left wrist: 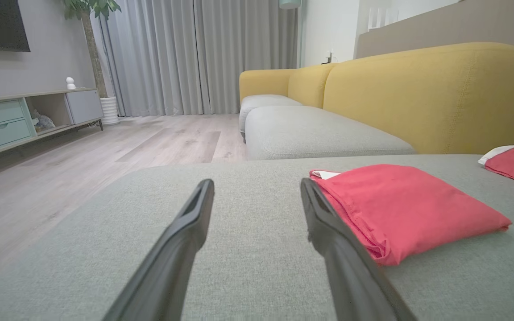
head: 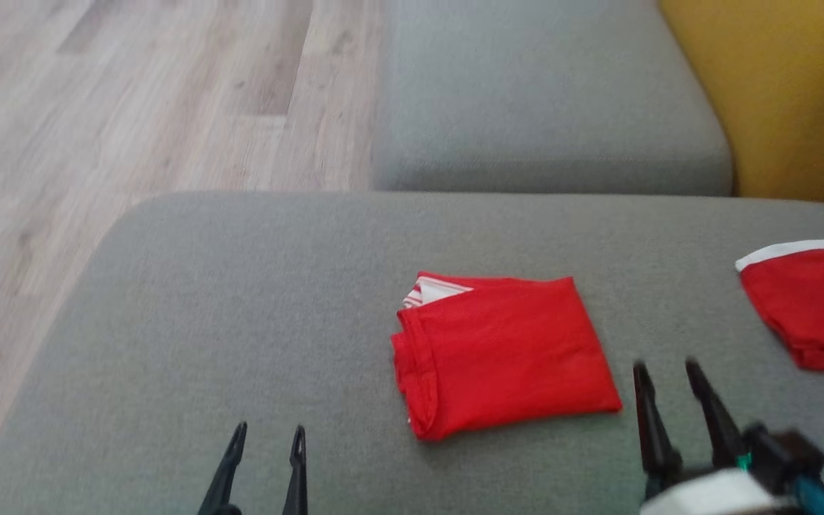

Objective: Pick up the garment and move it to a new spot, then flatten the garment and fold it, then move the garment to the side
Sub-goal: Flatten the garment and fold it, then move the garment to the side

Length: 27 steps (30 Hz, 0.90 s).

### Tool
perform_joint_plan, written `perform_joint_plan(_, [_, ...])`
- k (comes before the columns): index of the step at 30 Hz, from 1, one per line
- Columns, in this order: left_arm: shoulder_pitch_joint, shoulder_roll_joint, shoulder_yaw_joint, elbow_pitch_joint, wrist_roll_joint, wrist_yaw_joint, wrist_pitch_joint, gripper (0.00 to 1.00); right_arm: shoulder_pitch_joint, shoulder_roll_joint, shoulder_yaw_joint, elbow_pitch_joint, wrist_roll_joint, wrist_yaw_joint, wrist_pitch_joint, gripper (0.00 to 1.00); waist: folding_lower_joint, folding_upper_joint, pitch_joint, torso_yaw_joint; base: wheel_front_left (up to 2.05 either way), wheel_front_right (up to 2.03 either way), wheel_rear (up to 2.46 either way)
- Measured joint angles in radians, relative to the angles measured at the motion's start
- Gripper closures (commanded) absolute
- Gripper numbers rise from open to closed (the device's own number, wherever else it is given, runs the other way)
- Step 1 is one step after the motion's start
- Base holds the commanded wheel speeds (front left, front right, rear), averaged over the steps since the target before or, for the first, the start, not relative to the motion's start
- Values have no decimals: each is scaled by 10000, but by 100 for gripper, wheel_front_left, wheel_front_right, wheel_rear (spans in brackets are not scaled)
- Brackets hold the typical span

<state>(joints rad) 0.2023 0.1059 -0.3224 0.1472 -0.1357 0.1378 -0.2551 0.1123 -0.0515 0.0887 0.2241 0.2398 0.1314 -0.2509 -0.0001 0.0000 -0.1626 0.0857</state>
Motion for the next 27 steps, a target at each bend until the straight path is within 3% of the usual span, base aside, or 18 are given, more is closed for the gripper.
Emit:
perform_joint_plan(8, [474,-73,222,150,174,182,0,0,1765,6,27,-389,-153,0,0,0,0,0,-544,-375,0,0,0])
perform_joint_plan(27, [848,-190,569,311,422,27,0,0,1867,-25,104,-397,-111,0,0,0,1,0,-698,-616,0,0,0])
